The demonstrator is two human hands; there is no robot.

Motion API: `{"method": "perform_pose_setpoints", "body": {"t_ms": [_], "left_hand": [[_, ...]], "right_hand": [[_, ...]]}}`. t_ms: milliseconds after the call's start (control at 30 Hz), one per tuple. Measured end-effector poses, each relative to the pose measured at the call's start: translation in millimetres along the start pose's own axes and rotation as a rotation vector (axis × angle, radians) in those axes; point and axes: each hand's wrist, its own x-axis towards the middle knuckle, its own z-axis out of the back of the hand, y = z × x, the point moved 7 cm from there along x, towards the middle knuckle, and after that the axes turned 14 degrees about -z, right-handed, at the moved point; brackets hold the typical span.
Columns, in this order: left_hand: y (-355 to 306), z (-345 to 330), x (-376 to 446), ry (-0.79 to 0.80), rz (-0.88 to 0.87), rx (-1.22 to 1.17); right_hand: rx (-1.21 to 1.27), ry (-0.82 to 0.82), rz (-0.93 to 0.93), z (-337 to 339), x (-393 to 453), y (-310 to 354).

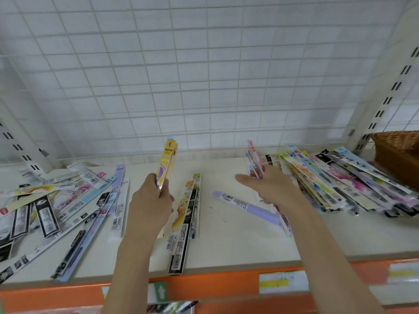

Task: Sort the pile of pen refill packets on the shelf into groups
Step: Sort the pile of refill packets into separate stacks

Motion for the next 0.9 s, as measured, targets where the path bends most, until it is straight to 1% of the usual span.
{"method": "perform_pose_setpoints", "body": {"t_ms": [100, 200, 333, 467, 533, 700, 800, 900], "left_hand": [[3.8, -0.9, -4.5, 0.033, 0.019, 0.039], [2.5, -1.5, -11.7, 0.072, 0.045, 0.076], [0.7, -0.7, -18.4, 0.090, 0.056, 0.078], [3.8, 3.1, -21.1, 0.075, 0.072, 0.072], [4.0, 6.4, -22.0, 0.059, 0.072, 0.078], [5.9, 13.8, -21.5, 0.020, 0.061, 0.086], [6.3, 14.2, -21.4, 0.011, 0.063, 0.070], [6.0, 14.4, -21.2, 0.005, 0.059, 0.070]], "right_hand": [[-0.237, 0.039, 0.015, -12.8, 1.9, -4.6], [-0.421, 0.023, -0.003, -27.4, 2.0, -14.0], [-0.508, -0.005, 0.012, -32.9, 1.2, -13.1], [-0.502, 0.040, 0.015, -35.4, -3.5, -9.6], [-0.436, 0.106, 0.014, -37.0, -8.6, -4.9], [0.029, 0.285, 0.049, -27.4, -24.0, 16.9], [0.257, 0.301, 0.083, -19.3, -27.0, 28.6], [0.398, 0.278, 0.111, -14.5, -26.7, 32.8]]}}
